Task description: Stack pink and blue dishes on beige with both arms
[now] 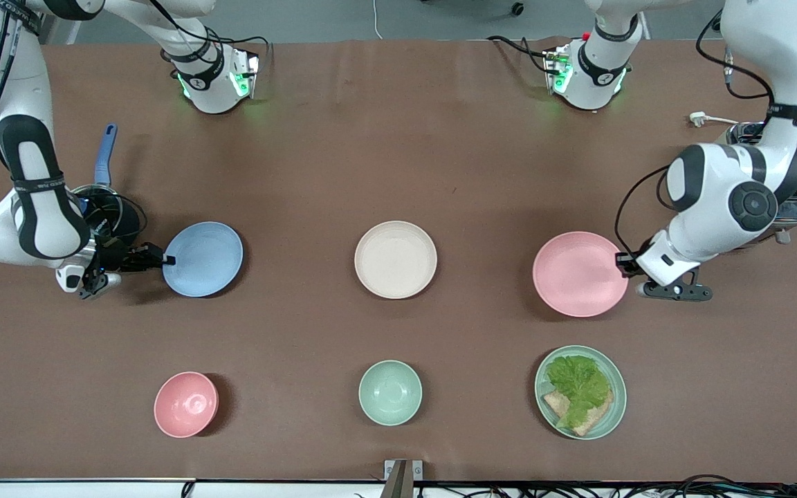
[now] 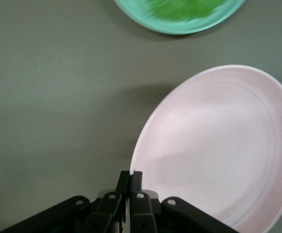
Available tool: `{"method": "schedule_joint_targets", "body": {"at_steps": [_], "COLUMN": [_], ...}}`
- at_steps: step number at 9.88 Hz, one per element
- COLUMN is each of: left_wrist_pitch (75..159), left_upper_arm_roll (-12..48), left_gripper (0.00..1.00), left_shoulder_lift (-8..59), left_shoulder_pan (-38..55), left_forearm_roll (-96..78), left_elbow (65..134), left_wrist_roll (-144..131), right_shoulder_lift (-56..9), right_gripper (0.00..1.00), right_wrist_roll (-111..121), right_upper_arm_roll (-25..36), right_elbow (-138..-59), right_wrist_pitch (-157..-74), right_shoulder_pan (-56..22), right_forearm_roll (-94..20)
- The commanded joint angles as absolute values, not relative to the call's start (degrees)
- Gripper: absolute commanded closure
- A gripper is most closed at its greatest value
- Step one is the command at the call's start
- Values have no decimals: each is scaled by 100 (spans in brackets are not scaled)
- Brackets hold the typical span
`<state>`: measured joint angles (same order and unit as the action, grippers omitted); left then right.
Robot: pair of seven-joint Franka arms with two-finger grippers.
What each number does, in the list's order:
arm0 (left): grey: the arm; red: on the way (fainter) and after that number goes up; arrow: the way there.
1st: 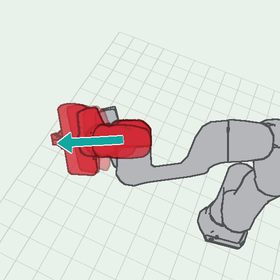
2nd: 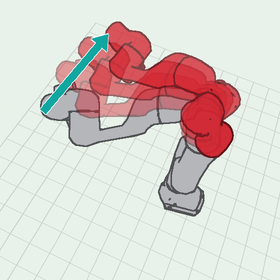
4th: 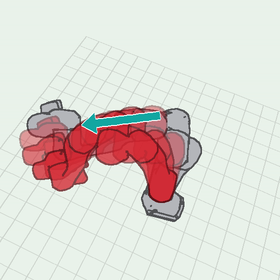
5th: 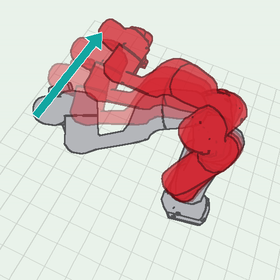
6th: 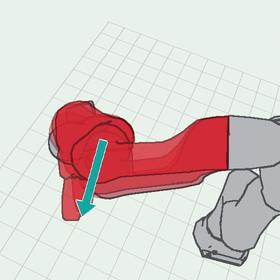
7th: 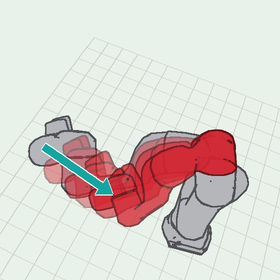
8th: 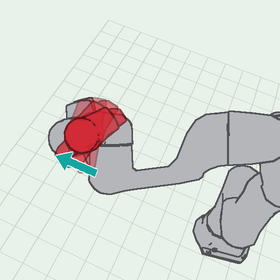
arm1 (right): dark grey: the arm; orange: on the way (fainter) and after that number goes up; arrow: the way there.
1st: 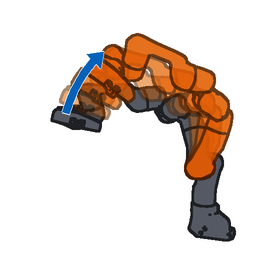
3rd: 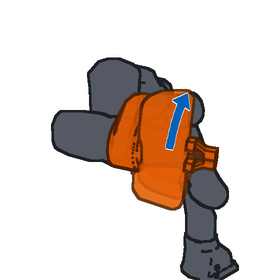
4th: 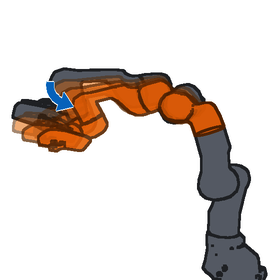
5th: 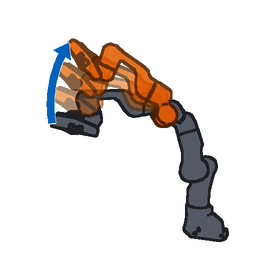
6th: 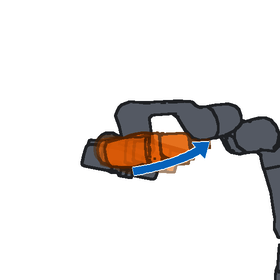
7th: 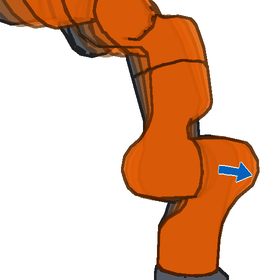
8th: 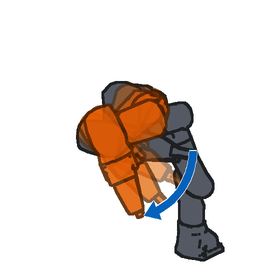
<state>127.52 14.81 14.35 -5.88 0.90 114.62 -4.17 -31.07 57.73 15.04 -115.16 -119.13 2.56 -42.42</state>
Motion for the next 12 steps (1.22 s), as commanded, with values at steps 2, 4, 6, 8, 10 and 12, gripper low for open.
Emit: {"method": "schedule_joint_targets", "body": {"at_steps": [2, 4, 6, 8, 10, 12], "left_wrist_pitch": [12067, 12233, 13074, 13437, 13797, 13808], "left_upper_arm_roll": [2843, 3059, 3050, 3050, 3050, 3050], "left_gripper": [100, 99, 99, 99, 98, 97], "left_shoulder_lift": [1642, 2046, 2634, 3057, 3426, 3708], "left_shoulder_pan": [-458, 250, 745, 1001, 1125, 1230], "left_forearm_roll": [53, 132, 280, 867, 1343, 1572], "left_elbow": [10881, 10723, 10705, 10696, 10609, 10398], "left_wrist_roll": [-2542, -3502, -4329, -4735, -5018, -5054], "right_shoulder_lift": [-3015, -2788, -2427, -2303, -2163, -1961], "right_gripper": [100, 100, 100, 100, 100, 100], "right_wrist_roll": [5846, 5330, 4190, 3055, 2036, 797], "right_upper_arm_roll": [1521, 1555, 1713, 1696, 1531, 716], "right_elbow": [-11637, -11584, -11026, -10208, -9889, -9783], "right_wrist_pitch": [-12103, -11945, -10939, -10189, -9993, -10298], "right_shoulder_pan": [194, 176, 97, 10, -262, -299], "right_forearm_roll": [-4482, -4413, -3775, -3201, -3138, -2517]}}
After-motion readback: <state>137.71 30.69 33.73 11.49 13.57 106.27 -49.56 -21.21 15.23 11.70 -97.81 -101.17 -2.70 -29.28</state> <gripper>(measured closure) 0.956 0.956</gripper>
